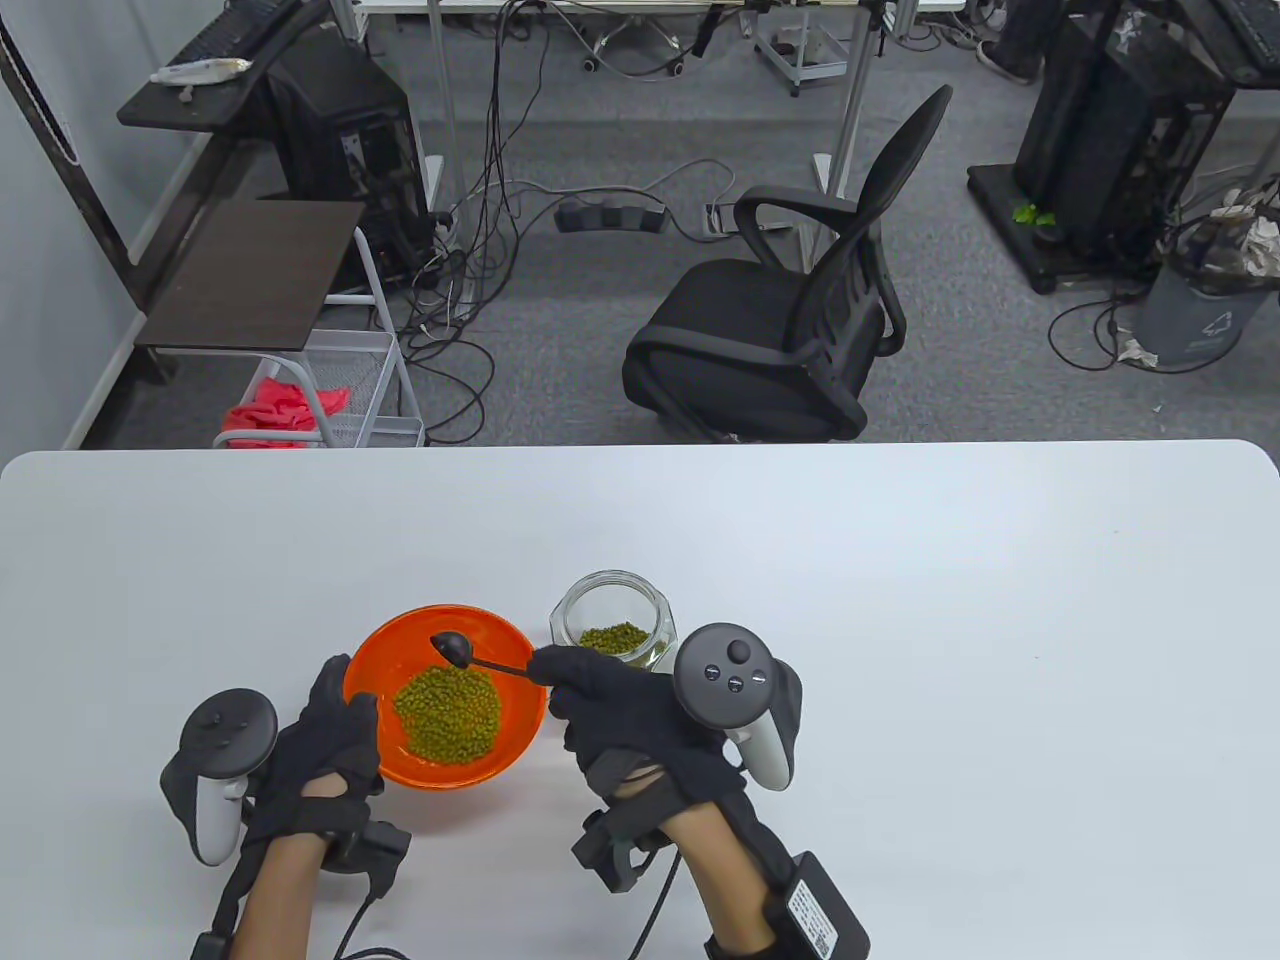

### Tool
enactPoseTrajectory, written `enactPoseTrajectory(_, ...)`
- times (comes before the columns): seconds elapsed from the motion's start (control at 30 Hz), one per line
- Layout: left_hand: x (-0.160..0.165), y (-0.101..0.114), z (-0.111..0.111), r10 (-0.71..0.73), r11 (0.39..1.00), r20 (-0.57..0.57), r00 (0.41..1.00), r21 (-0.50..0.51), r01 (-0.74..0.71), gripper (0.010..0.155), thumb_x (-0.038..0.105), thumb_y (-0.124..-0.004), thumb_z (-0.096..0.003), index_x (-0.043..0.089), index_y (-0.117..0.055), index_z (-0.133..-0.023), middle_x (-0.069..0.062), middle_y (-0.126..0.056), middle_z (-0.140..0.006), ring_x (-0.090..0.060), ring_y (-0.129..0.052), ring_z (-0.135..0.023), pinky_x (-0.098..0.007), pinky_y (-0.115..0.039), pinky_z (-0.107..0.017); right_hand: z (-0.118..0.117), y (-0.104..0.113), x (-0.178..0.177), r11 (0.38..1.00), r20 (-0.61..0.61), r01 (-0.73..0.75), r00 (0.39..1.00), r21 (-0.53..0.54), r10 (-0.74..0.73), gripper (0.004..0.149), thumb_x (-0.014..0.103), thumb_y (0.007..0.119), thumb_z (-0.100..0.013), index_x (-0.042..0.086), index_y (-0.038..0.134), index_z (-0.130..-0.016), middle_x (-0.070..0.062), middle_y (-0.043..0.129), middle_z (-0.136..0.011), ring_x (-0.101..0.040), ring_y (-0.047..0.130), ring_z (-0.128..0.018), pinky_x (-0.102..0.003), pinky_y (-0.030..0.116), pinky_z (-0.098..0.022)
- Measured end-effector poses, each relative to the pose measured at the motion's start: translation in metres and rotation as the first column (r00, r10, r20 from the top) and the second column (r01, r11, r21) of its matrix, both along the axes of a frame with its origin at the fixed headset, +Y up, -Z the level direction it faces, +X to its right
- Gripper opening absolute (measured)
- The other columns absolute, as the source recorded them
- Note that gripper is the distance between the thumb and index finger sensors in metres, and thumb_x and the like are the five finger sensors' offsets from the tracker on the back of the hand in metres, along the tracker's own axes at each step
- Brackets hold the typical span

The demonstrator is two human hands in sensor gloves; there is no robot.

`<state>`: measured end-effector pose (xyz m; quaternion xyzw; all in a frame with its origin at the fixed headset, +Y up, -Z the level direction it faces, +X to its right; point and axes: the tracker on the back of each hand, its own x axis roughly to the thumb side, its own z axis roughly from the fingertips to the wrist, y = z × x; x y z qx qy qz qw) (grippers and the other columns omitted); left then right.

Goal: Portion mung beans with measuring scoop (Bowl in hand)

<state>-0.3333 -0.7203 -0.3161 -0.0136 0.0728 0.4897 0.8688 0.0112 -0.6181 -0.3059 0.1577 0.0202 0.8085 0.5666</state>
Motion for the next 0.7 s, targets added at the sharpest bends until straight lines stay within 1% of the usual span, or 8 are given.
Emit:
enactPoseTrajectory(0.27,0.0,0.0,0.0,0.0,1.0,0.0,1.0,0.0,0.0,0.065,0.039,-0.061,-0.056,0.008,-0.041,-0.109,-0.013,-0.071,-0.097,-0.023,-0.113,-0.044,-0.023,-0.096,-0.024,-0.001,0.008,0.03,0.993,0.074,0.116,0.99,0.013,-0.117,0.042,0.014,0.076,-0.047,0.005,0.081,-0.088,-0.031,0.086,-0.068,-0.032,0.097,-0.037,-0.062,0.074,-0.044)
enactPoseTrajectory(0.5,0.0,0.0,0.0,-0.011,1.0,-0.005,1.0,-0.001,0.011,0.065,0.039,-0.061,-0.0558,0.008,-0.042,-0.109,-0.013,-0.071,-0.097,-0.024,-0.113,-0.044,-0.023,-0.096,-0.024,-0.001,0.013,0.055,0.989,0.161,0.144,0.976,0.038,-0.148,0.042,0.016,0.077,-0.047,0.003,0.081,-0.088,-0.03,0.088,-0.065,-0.03,0.098,-0.034,-0.061,0.076,-0.042)
enactPoseTrajectory(0.7,0.0,0.0,0.0,-0.009,1.0,-0.003,1.0,-0.002,0.009,0.065,0.039,-0.061,-0.0559,0.008,-0.041,-0.109,-0.013,-0.071,-0.097,-0.024,-0.113,-0.044,-0.023,-0.096,-0.024,0.002,0.017,0.076,0.991,0.26,0.122,0.956,0.058,-0.133,0.041,0.018,0.077,-0.048,0.003,0.082,-0.086,-0.028,0.09,-0.061,-0.028,0.097,-0.03,-0.06,0.077,-0.04)
